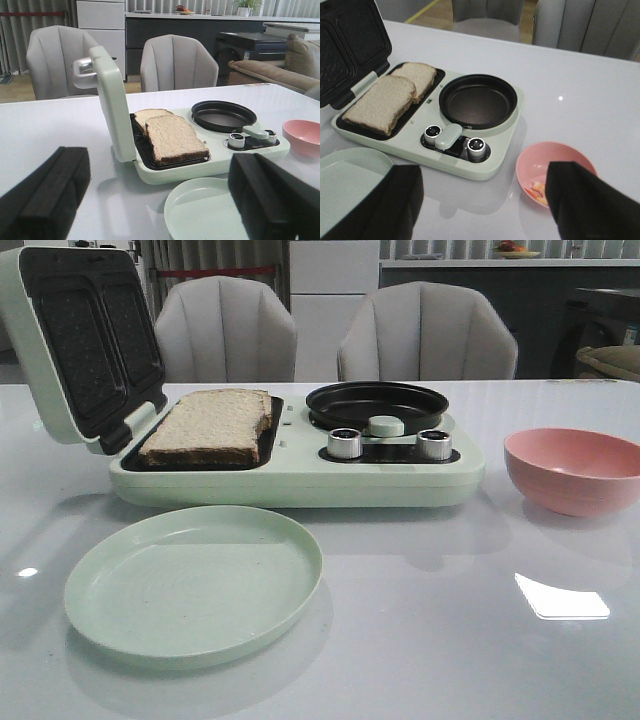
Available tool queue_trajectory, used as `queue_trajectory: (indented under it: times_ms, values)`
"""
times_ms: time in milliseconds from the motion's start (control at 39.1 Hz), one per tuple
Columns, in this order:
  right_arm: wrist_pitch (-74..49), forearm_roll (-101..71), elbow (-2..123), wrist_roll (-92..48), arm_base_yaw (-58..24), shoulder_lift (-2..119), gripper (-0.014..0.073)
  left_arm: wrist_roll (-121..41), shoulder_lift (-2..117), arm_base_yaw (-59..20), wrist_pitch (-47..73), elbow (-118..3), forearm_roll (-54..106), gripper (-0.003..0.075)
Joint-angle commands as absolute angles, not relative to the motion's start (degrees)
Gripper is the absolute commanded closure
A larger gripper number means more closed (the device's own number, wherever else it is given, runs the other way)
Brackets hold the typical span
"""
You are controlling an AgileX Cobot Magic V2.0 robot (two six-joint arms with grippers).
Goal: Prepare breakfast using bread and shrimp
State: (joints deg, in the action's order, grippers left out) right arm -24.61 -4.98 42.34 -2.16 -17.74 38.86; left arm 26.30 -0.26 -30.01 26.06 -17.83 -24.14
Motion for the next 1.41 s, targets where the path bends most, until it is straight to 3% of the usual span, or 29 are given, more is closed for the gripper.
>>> queue_trajectory:
  times_ms: [0, 486, 690, 1381]
  values:
    - [-18.32, -4.49, 39.87, -2.16, -17.40, 33.06, -0.0009, 26.91, -1.12, -29.98, 22.26, -19.42, -24.18, 0.0102]
    - [-6.22, -5.08, 13.33, -2.16, -17.40, 2.01, -0.0009, 26.91, -1.12, -29.98, 22.16, -19.42, -24.18, 0.0102]
    - [-1.75, -5.08, 10.18, -2.16, -17.40, 0.44, -0.0009, 26.91, -1.12, -29.98, 22.16, -19.42, -24.18, 0.0102]
    - [-6.57, -5.25, 10.18, -2.16, -17.40, 0.44, -0.0009, 26.91, -1.12, -29.98, 22.16, -19.42, -24.18, 0.0102]
